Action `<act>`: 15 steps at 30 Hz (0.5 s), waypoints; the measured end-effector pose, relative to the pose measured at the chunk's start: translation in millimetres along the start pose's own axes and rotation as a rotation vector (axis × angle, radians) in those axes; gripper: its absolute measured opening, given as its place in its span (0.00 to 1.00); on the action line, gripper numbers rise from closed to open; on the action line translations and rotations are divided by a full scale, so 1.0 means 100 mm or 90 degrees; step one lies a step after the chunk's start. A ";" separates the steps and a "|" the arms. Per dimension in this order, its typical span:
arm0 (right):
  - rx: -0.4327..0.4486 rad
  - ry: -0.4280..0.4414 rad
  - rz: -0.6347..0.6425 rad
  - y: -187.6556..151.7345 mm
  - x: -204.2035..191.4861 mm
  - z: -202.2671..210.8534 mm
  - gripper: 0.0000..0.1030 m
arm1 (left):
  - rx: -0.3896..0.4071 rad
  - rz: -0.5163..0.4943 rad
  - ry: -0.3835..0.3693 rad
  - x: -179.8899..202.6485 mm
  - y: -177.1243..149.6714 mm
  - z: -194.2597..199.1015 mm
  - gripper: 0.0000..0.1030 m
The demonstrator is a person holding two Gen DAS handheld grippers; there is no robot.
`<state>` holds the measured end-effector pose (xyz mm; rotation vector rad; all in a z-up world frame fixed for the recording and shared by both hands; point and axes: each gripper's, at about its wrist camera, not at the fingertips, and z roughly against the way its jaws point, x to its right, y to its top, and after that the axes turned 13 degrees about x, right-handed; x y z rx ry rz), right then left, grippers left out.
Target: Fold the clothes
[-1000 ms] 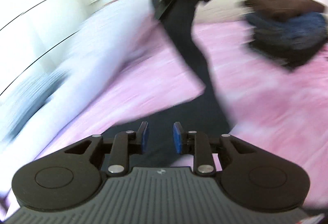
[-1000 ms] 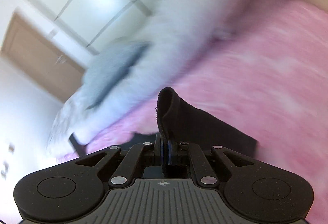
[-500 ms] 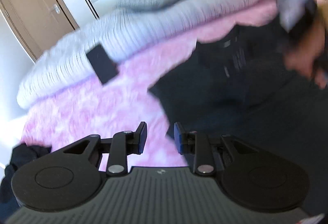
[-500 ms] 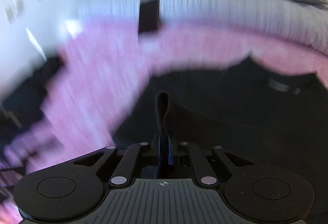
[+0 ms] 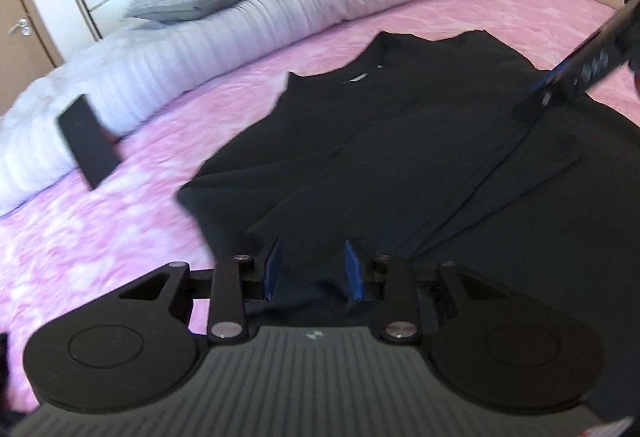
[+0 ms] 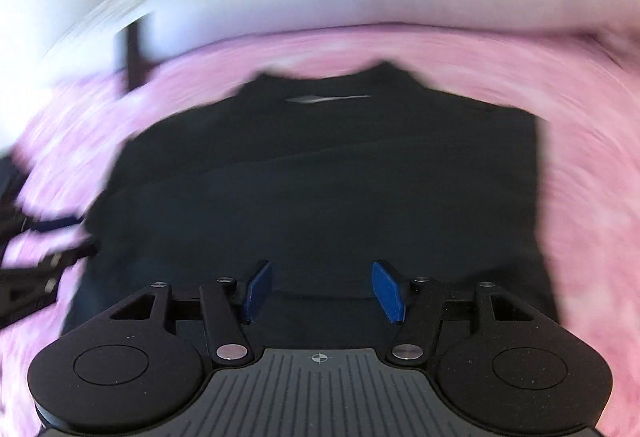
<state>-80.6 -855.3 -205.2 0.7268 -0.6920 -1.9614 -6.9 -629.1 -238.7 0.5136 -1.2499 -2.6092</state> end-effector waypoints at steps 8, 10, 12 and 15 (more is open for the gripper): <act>-0.012 -0.002 -0.200 -0.01 1.40 -0.23 0.57 | -0.077 0.048 0.023 -0.03 -0.10 -0.63 0.34; -0.007 0.015 -0.196 0.01 1.52 -0.12 0.57 | -0.092 0.036 0.036 -0.01 -0.05 -0.58 0.34; -0.019 -0.009 -0.190 0.01 1.56 -0.01 0.58 | -0.110 0.021 0.050 0.03 -0.01 -0.48 0.33; -0.045 -0.041 -0.218 -0.07 1.69 0.21 0.58 | -0.131 0.001 0.072 0.12 0.06 -0.22 0.32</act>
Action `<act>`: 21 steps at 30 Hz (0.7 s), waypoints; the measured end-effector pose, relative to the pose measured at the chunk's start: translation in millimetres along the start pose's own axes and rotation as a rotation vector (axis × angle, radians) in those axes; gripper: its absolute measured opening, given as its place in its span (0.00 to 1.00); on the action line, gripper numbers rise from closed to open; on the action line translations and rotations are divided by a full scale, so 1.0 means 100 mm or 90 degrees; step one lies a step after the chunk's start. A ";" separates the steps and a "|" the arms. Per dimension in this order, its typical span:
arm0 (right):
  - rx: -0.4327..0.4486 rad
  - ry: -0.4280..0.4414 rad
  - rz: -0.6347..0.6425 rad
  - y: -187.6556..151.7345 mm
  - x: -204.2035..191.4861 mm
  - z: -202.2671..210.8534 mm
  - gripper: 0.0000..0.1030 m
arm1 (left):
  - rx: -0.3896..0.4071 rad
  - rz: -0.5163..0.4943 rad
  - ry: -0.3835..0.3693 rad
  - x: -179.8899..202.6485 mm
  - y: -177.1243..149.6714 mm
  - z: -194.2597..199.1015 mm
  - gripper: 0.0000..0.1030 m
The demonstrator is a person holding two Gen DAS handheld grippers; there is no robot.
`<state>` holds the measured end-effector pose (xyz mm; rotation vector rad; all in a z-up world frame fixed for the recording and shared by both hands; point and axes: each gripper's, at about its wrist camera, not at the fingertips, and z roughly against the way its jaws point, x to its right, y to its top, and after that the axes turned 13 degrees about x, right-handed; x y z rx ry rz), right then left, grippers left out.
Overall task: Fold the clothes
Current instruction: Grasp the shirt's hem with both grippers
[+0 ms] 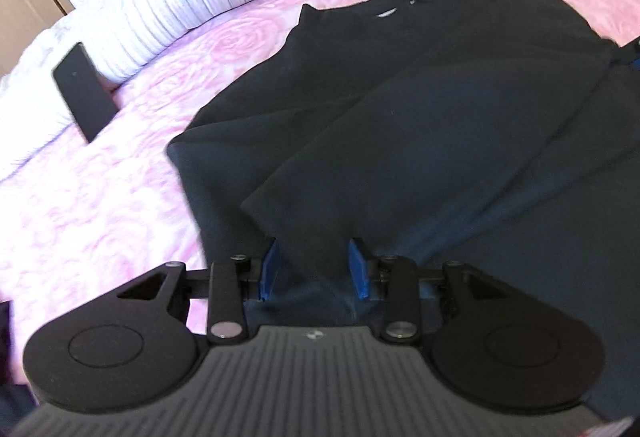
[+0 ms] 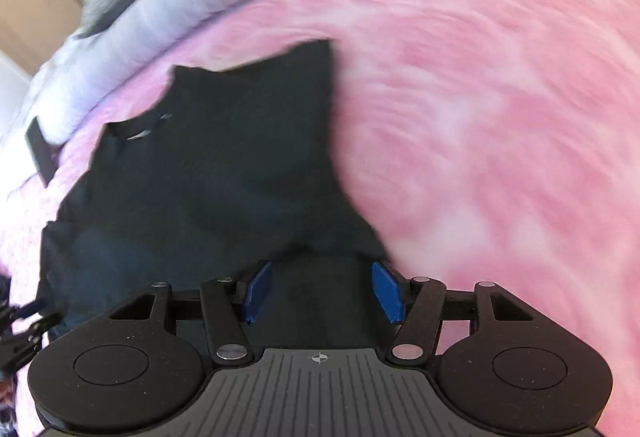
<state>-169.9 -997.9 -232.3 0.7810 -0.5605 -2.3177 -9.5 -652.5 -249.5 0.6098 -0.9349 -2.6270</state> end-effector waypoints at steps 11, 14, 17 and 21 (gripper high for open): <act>-0.067 0.050 0.255 -0.57 -0.11 1.03 0.58 | -0.020 0.004 0.025 0.52 -0.29 1.42 0.41; -0.067 0.068 0.394 -0.87 -0.26 1.28 0.58 | -0.039 -0.023 0.008 0.74 -0.53 1.73 0.46; -0.069 0.091 0.511 -1.23 -0.39 1.52 0.67 | -0.047 -0.076 -0.037 0.93 -0.81 2.01 0.55; -0.088 0.118 0.602 -1.75 -0.54 1.77 0.74 | -0.034 -0.168 -0.106 1.13 -1.23 2.37 0.62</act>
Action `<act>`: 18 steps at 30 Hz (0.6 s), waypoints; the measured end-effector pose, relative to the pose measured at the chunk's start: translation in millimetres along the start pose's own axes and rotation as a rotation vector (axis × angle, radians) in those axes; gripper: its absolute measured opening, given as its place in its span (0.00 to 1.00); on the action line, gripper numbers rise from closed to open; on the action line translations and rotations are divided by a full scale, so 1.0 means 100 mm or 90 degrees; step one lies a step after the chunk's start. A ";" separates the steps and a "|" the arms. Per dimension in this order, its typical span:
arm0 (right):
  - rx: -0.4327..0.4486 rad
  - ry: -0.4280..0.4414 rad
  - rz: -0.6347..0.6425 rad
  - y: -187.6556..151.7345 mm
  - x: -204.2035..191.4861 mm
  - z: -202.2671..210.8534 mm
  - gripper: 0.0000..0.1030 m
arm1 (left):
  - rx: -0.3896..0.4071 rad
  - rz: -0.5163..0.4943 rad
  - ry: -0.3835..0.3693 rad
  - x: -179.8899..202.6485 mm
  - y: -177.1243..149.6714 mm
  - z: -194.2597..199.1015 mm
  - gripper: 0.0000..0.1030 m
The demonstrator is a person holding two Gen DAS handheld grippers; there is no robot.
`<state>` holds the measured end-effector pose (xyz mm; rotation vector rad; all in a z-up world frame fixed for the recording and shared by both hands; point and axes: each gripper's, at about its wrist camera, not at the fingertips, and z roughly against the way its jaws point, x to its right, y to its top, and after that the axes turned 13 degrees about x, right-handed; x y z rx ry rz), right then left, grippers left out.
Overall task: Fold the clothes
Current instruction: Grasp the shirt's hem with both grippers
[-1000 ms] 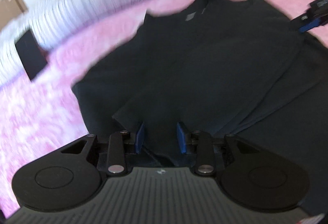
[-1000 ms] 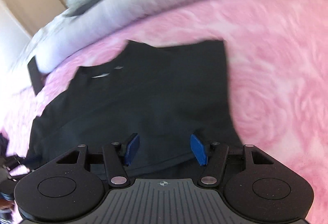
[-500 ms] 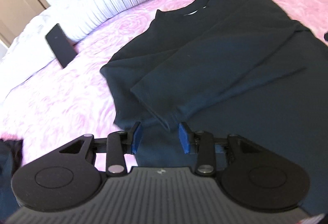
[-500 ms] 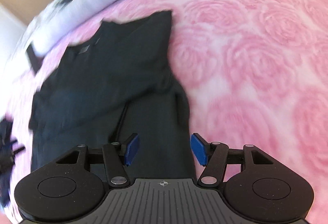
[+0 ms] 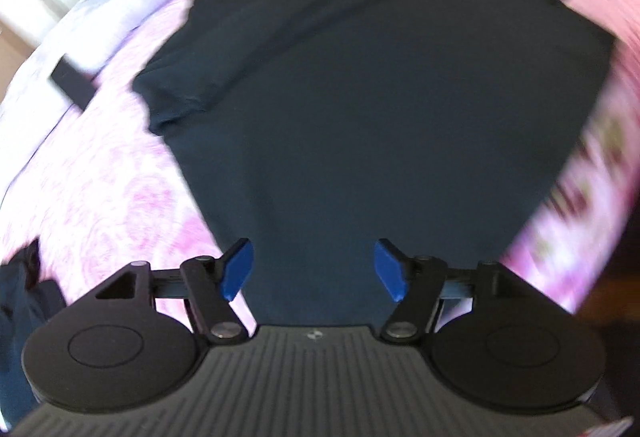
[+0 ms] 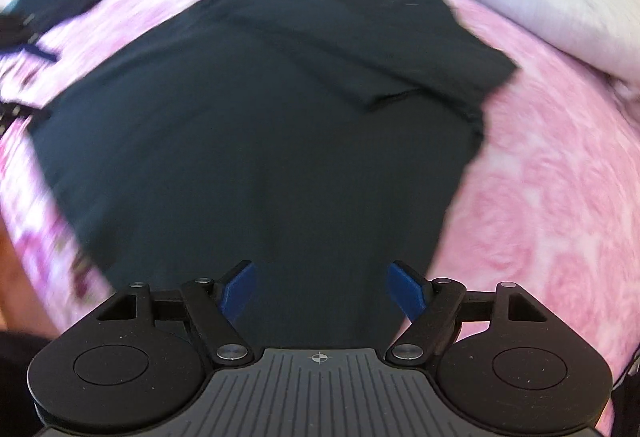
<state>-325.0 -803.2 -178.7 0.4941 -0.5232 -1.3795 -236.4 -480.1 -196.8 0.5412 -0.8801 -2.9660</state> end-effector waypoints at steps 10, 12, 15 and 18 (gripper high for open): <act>-0.032 -0.001 0.153 -0.37 -1.12 -0.02 0.74 | 0.016 -0.264 -0.019 0.55 -0.89 0.07 0.62; -0.028 -0.004 0.177 -0.42 -1.22 -0.06 0.74 | 0.027 -0.292 -0.005 0.60 -0.99 0.02 0.62; -0.021 -0.011 0.212 -0.49 -1.35 -0.13 0.74 | 0.061 -0.332 0.015 0.67 -1.07 -0.04 0.63; 0.001 -0.031 0.273 -0.61 -1.47 -0.20 0.74 | 0.084 -0.356 0.037 0.69 -1.02 -0.11 0.60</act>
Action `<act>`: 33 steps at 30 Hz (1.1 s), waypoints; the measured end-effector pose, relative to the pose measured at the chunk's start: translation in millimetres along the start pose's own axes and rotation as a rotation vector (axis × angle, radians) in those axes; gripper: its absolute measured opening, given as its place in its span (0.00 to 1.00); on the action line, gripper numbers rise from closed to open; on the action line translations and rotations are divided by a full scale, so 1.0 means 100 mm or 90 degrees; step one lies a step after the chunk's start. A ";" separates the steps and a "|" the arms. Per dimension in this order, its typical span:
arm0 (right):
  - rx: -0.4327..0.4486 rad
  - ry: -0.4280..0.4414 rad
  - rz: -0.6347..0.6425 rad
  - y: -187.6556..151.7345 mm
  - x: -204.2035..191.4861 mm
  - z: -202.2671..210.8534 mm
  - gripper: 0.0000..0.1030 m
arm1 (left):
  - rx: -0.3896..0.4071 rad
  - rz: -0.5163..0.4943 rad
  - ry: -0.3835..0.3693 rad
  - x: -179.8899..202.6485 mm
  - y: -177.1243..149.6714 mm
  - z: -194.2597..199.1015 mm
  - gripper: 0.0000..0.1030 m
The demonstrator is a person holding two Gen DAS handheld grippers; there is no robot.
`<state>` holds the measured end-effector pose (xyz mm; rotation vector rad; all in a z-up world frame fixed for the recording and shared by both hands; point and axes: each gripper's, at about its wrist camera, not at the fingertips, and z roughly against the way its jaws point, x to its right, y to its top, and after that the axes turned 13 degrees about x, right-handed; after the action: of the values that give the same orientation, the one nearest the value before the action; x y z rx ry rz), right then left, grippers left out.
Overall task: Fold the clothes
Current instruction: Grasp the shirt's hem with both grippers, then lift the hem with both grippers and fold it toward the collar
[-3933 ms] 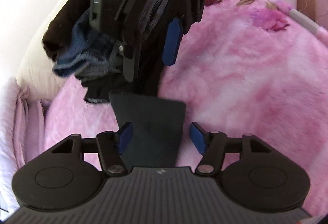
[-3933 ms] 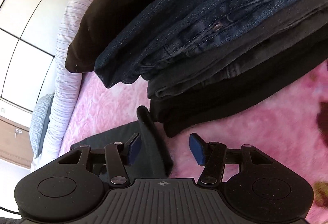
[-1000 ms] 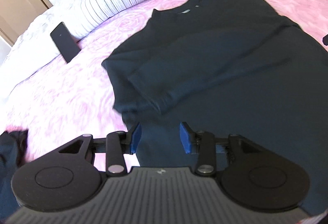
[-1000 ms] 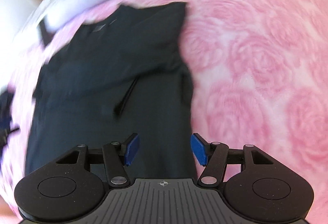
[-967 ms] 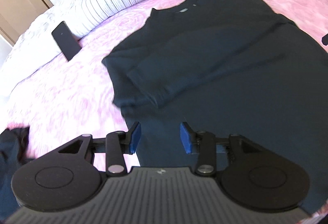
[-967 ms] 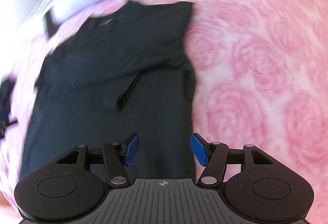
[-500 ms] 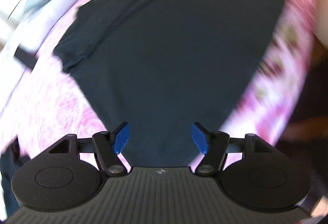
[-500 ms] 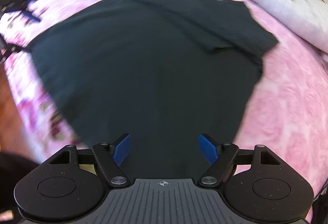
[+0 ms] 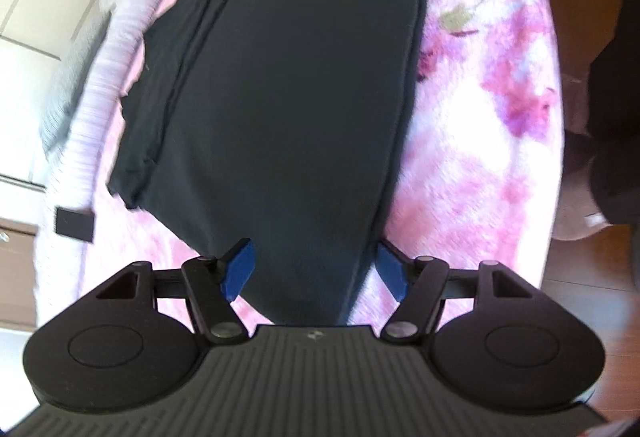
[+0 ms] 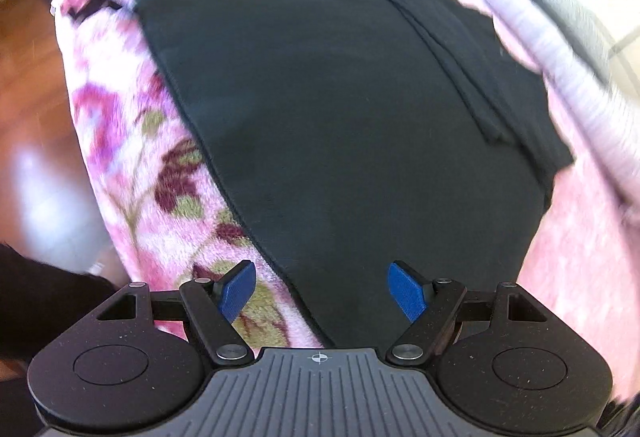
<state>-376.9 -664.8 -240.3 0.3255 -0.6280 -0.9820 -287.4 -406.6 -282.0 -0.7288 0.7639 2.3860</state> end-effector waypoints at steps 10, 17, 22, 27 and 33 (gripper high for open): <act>0.111 -0.086 0.121 -0.06 -0.60 -0.16 0.74 | 0.012 0.005 0.028 0.04 0.08 -0.04 0.16; 0.126 -0.166 0.208 -0.27 -0.64 -0.26 0.74 | -0.011 0.082 0.038 -0.11 0.09 -0.09 0.11; 0.060 -0.247 0.253 -0.72 -0.35 -0.23 0.74 | -0.016 0.073 0.051 -0.12 0.07 -0.15 0.13; -0.003 -0.267 0.258 -1.00 0.00 -0.29 0.48 | -0.033 0.068 0.063 -0.09 0.07 -0.21 0.13; 0.021 -0.175 0.276 -0.99 0.17 -0.16 0.04 | -0.049 0.072 0.057 -0.15 0.14 -0.15 0.04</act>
<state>-426.6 -731.8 -299.4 0.0750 -0.9206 -0.6025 -280.2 -430.4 -278.5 -0.8499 0.7717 2.5110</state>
